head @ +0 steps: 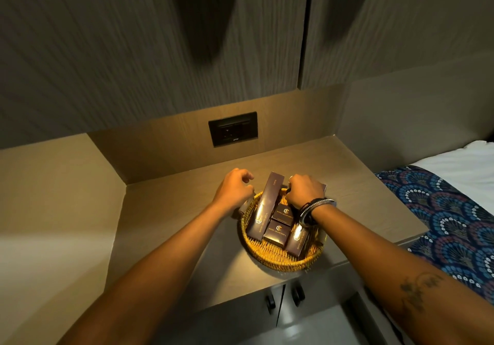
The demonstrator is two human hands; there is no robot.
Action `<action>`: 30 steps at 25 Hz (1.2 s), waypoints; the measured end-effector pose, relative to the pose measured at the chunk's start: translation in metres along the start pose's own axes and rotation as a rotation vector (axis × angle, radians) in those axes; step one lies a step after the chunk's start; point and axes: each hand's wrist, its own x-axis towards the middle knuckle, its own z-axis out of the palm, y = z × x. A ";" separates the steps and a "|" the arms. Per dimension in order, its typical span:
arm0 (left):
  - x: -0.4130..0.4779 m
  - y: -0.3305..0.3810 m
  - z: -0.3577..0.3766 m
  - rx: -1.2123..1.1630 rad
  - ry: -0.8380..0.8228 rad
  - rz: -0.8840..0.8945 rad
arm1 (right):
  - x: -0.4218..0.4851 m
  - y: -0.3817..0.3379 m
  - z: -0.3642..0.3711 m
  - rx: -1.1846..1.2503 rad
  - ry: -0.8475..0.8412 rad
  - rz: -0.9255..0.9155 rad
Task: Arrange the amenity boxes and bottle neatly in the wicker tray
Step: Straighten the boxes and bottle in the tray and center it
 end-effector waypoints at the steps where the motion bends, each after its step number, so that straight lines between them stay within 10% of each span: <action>1: 0.000 -0.001 0.000 0.004 -0.002 -0.008 | 0.000 0.001 0.001 0.024 -0.014 0.015; 16: 0.002 0.000 -0.003 0.259 -0.166 -0.179 | -0.065 0.046 -0.034 0.241 0.069 0.288; 30: -0.053 -0.036 -0.025 0.214 -0.039 -0.219 | -0.048 0.012 -0.005 0.086 -0.129 0.008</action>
